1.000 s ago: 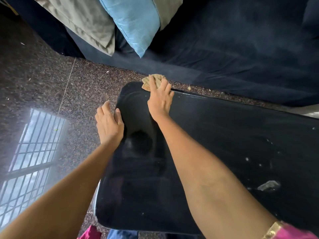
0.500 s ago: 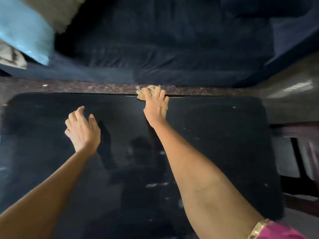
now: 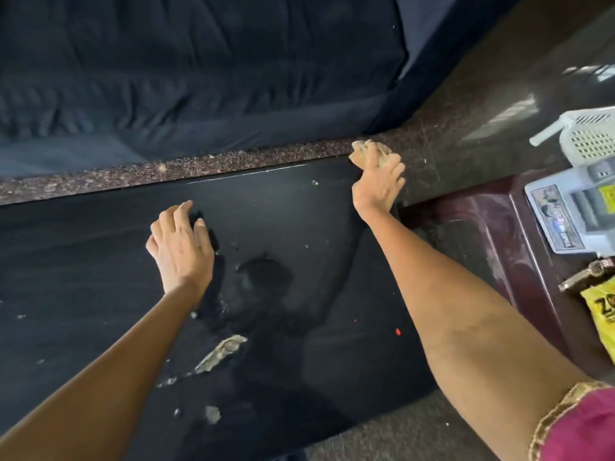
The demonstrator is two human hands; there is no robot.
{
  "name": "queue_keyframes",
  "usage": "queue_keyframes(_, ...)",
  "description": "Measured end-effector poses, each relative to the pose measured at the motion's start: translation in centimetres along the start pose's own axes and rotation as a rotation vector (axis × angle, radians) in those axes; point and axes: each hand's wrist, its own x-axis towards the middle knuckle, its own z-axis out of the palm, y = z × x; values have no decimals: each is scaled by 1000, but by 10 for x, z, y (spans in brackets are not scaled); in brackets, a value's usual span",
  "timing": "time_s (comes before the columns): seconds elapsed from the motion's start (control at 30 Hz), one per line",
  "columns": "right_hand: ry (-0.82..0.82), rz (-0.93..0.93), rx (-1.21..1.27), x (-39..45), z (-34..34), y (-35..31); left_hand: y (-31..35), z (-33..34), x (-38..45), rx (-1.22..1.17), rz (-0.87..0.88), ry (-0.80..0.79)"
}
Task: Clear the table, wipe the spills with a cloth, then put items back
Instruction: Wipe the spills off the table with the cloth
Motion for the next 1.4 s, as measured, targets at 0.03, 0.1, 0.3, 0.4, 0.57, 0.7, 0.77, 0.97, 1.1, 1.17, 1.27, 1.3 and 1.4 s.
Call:
queue_keyframes(0.03, -1, 97, 44, -2, 0, 1, 0, 1, -1, 1, -7, 1)
queue_keyframes(0.1, -3, 241, 106, -11, 2, 2, -4, -2, -3, -1, -15, 8)
queue_keyframes(0.3, 10, 224, 89, -64, 5, -6, -40, -28, -8, -13, -78, 62)
queue_keyframes(0.4, -9, 163, 93, -101, 10, -42, -73, -52, -14, -24, -128, 89)
queue_keyframes(0.57, -49, 84, 112, -174, 20, -131, -151, -90, -27, -47, -216, 145)
queue_keyframes(0.7, -63, -8, 114, -241, 28, -210, -245, -128, -43, -88, -357, 179)
queue_keyframes(0.77, -51, -29, 103, -272, 31, -248, -284, -150, -49, -102, -389, 181)
queue_keyframes(0.97, -100, -315, 174, -395, 39, -412, -421, -224, -69, 5, -469, 198)
queue_keyframes(1.1, -137, -567, 148, -493, 51, -528, -494, -254, -86, 42, -545, 203)
queue_keyframes(1.17, -163, -656, 183, -534, 55, -554, -511, -257, -94, 47, -559, 184)
queue_keyframes(1.27, -240, -881, 110, -585, 61, -553, -523, -257, -104, 46, -566, 164)
queue_keyframes(1.3, -266, -934, 73, -595, 62, -547, -524, -257, -106, 44, -572, 166)
queue_keyframes(1.4, -251, -986, 14, -602, 63, -521, -515, -254, -109, 20, -561, 197)
